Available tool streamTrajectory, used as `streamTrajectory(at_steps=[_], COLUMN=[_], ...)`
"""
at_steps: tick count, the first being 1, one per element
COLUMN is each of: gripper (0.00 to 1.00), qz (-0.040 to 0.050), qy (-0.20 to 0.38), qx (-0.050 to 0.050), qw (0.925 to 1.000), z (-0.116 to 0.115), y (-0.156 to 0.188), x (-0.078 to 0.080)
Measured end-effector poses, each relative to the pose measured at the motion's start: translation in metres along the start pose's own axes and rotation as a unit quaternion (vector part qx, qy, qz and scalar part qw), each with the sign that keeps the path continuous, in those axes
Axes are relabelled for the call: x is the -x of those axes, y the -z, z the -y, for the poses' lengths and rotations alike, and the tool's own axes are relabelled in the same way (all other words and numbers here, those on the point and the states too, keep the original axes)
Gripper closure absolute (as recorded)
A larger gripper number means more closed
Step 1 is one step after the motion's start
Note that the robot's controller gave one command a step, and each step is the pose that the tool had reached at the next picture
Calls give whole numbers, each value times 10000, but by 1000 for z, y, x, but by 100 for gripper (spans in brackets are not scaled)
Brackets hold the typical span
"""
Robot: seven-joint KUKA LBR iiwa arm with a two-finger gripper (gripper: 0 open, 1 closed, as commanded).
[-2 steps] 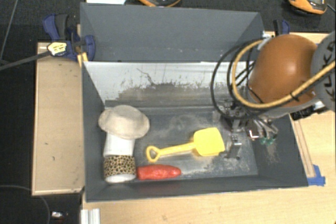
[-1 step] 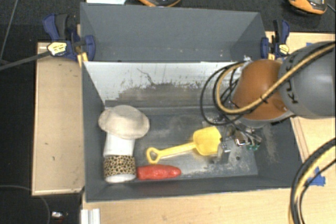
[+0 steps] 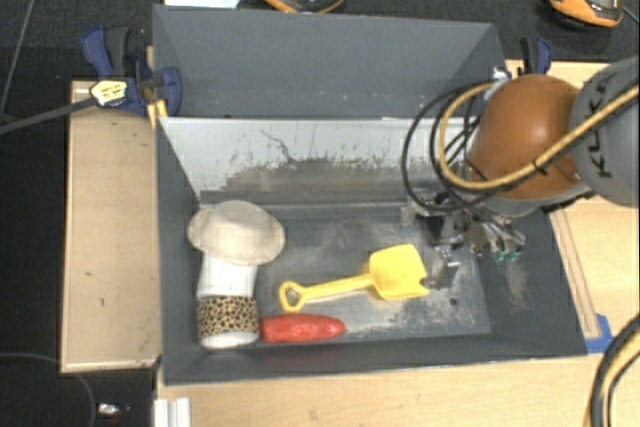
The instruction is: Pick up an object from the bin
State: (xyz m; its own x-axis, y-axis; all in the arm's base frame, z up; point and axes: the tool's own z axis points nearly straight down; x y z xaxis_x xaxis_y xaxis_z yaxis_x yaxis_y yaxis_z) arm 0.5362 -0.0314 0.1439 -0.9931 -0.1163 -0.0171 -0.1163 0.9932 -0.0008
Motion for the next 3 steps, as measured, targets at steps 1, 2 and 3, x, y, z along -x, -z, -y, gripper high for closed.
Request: streamTrajectory(at_steps=[1,2,3], gripper=[0,0,100], qz=[-120,2,-93], qy=[-1151,-48,-2062], qx=[3,1,-3], qw=[9933,10000,9785], z=[-3,1,-25], y=[-44,-73,-72], x=[-11,-2,-44])
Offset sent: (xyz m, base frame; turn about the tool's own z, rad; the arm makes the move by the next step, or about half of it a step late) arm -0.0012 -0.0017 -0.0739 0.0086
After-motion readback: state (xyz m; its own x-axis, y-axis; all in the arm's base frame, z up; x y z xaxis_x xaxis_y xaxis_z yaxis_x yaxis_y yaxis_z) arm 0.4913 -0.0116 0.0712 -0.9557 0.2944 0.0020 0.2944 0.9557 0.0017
